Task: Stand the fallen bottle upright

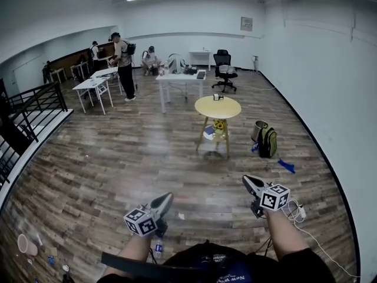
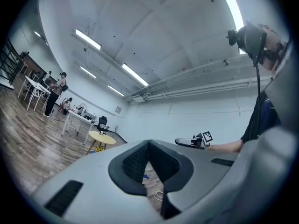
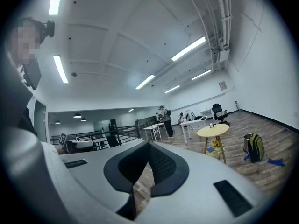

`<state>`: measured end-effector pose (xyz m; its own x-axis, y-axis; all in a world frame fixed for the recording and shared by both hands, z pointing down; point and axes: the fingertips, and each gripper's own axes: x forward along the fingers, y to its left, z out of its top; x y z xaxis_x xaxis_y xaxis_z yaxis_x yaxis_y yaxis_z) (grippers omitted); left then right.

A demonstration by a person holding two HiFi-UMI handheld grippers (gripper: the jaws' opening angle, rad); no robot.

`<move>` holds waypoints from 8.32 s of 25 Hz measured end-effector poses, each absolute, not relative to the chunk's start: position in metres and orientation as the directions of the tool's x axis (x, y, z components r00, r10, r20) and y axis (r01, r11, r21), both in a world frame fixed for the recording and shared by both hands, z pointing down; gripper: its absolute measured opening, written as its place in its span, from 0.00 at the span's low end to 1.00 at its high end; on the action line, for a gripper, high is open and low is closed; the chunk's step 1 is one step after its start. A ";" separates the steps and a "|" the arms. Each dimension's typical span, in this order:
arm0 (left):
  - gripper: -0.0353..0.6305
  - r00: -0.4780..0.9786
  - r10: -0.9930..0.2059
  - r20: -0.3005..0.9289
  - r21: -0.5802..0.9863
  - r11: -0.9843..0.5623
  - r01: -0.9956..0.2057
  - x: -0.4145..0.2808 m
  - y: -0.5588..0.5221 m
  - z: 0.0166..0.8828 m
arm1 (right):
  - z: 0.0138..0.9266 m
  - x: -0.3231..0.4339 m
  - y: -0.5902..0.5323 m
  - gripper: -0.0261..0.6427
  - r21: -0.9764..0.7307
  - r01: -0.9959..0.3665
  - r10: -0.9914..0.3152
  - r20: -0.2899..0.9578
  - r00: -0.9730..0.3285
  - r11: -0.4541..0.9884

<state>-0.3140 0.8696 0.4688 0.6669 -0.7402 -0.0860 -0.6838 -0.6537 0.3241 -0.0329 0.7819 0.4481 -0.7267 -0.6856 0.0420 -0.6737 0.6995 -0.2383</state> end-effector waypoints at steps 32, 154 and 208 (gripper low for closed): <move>0.06 0.589 -0.805 -0.065 0.318 -0.576 -0.753 -0.260 0.670 0.465 | 0.450 0.019 0.554 0.06 -0.270 -0.602 -0.620 0.022 -0.784 0.752; 0.06 0.727 -0.685 -0.052 0.325 -0.700 -0.636 -0.077 -0.603 0.471 | 0.456 0.140 -0.696 0.06 -0.263 -0.610 -0.626 0.026 -0.779 0.748; 0.20 0.631 -0.329 0.703 -0.127 -0.931 -0.343 0.107 -1.070 0.734 | 0.648 0.240 -1.047 0.06 -0.366 -0.714 -0.717 0.156 -0.680 0.597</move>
<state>0.1073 -1.0698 0.7343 0.6307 -0.3287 0.7030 -0.3430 -0.9307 -0.1275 0.2397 -1.0469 0.6477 -0.6795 -0.7169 0.1557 -0.7138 0.5971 -0.3659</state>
